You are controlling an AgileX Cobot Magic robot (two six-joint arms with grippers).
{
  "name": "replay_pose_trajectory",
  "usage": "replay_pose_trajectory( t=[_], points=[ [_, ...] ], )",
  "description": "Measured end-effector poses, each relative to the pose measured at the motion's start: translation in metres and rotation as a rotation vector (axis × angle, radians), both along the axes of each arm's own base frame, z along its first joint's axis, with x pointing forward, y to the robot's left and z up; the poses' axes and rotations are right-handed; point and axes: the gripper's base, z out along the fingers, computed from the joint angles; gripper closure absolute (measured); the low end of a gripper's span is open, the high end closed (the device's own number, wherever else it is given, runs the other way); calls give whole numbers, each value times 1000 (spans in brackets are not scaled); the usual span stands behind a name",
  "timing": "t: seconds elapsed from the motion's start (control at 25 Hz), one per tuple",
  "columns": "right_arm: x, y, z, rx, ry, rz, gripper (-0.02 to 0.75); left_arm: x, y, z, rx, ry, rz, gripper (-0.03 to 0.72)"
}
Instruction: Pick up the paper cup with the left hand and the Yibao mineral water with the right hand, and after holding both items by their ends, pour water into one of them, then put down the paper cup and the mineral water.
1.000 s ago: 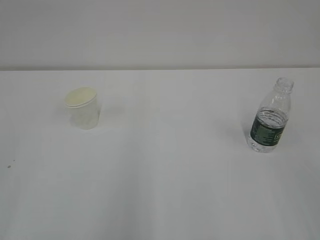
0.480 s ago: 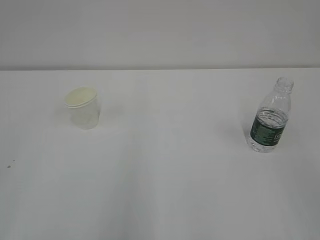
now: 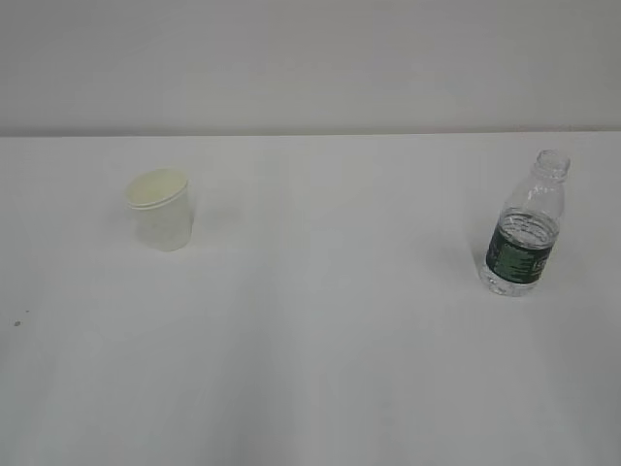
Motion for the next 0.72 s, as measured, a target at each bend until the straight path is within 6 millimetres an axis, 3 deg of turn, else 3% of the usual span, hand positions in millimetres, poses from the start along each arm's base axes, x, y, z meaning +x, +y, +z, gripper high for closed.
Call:
replay_pose_trajectory(
  t=[0.72],
  points=[
    [28,2,-17,-14,183,0,186,34,-4,-26,21,180,17,185]
  ],
)
